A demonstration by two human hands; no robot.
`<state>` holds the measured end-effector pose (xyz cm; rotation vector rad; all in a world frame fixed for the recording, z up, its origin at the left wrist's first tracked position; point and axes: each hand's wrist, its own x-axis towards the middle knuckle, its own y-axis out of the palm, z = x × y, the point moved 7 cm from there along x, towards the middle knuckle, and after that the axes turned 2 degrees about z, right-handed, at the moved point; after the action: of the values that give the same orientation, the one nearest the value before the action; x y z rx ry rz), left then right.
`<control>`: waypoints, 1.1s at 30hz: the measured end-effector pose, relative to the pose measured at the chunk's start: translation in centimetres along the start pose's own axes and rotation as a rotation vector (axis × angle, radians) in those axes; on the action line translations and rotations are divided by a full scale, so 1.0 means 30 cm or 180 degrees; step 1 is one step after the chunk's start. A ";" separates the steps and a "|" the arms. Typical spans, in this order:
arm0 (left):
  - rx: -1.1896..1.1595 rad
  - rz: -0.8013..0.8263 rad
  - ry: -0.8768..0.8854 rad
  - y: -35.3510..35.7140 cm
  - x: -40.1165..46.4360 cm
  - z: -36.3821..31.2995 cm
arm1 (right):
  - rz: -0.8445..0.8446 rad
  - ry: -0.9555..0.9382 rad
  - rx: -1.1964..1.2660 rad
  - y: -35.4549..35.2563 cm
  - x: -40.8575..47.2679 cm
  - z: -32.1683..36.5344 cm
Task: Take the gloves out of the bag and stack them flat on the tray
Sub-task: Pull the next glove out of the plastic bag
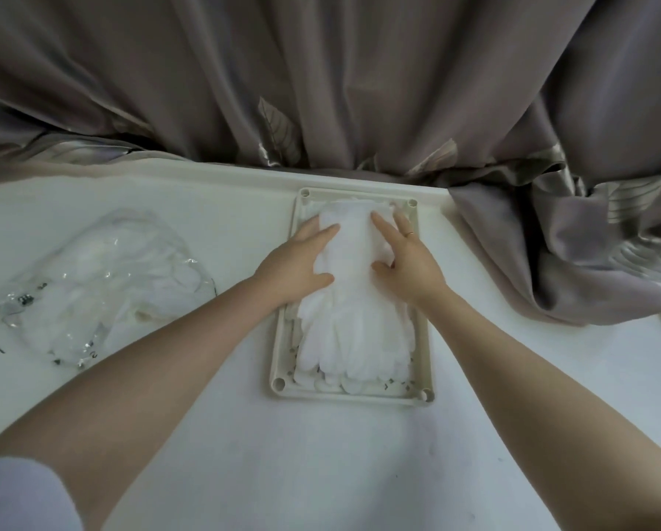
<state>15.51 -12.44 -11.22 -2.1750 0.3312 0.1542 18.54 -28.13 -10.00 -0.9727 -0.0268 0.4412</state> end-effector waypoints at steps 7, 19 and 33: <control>0.0997 -0.0539 0.0640 -0.005 -0.120 -0.086 | -0.0450 -0.1009 -0.0651 0.022 -0.129 0.097; 0.1558 -0.0007 0.0343 -0.004 -0.285 0.033 | 0.0716 0.0348 -0.1524 0.060 -0.257 0.110; 0.1131 -0.0798 0.0132 -0.315 -0.600 0.346 | 0.0699 -0.0914 -0.0181 0.446 -0.206 0.716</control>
<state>1.18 4.47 -5.80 -1.8489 0.0967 -0.0856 3.58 -6.98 -7.44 -0.9654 -0.1940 0.7838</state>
